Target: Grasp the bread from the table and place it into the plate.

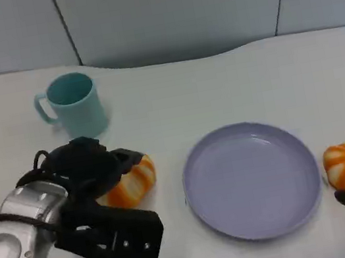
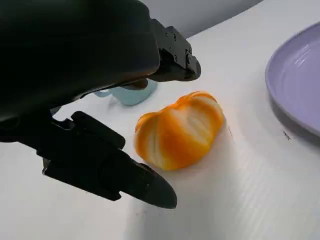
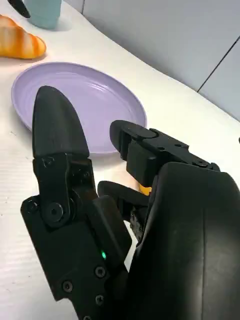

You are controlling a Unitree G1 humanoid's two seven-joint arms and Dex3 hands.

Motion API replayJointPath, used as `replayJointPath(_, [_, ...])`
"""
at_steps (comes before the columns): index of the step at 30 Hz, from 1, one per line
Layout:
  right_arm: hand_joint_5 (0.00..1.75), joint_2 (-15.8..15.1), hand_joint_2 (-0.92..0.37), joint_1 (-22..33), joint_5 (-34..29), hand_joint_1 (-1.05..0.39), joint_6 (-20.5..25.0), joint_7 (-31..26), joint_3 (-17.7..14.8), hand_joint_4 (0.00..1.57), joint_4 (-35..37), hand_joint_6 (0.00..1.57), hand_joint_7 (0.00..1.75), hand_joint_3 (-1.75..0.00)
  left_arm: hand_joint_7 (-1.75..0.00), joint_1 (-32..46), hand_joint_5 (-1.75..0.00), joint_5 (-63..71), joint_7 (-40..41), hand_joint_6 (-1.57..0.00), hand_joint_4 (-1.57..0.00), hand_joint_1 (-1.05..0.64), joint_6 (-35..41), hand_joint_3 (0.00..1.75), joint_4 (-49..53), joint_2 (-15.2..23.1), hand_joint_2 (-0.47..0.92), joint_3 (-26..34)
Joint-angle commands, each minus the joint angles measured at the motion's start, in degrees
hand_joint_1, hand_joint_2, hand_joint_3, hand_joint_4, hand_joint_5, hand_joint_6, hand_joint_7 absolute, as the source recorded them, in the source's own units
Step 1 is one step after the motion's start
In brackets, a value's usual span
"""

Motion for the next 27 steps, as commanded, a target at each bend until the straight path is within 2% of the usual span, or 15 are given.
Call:
replayJointPath(1, [0.66, -0.05, -0.92, 0.38, 0.47, -0.44, 0.34, -0.09, -0.15, 0.49, -0.69, 0.68, 0.0, -0.39, 0.0, -2.24, -0.37, 1.21, 2.58, -0.18, 0.0, -0.55, 1.37, 0.01, 1.0, -0.48, 0.74, -0.05])
replayJointPath(6, [0.64, 0.0, -0.92, 0.26, 0.32, -0.43, 1.09, -0.14, -0.12, 0.47, -1.17, 0.67, 0.0, -0.4, -0.01, -3.77, -0.39, 2.34, 3.71, -0.19, 0.0, -0.58, 1.46, 0.01, 3.34, -1.03, 0.74, -1.24])
replayJointPath(11, [0.65, -0.3, -0.92, 0.1, -0.1, -0.44, -0.04, -0.2, -0.12, 0.5, -0.37, 0.68, 0.01, -0.4, 0.0, -7.4, -0.36, 2.61, 4.77, -0.17, 0.0, -0.59, 1.71, 0.01, 11.58, -3.12, 0.76, -3.18])
replayJointPath(22, [0.63, 0.0, -0.92, 0.71, 0.67, -0.42, 0.22, 0.07, -0.43, 0.47, -1.34, 0.67, 0.0, -0.4, -0.01, -17.58, -0.32, -0.18, 4.73, -0.22, 0.0, -0.54, 0.62, 0.0, 34.79, -8.93, 0.72, -6.85])
replayJointPath(27, [0.65, -0.35, -0.92, 0.77, 0.52, -0.44, -1.33, 0.16, -0.6, 0.49, -0.67, 0.68, 0.0, -0.4, -0.01, -22.09, -0.28, -1.38, 5.9, -0.23, -0.01, -0.57, -1.26, 0.0, 44.93, -11.5, 0.73, -8.82])
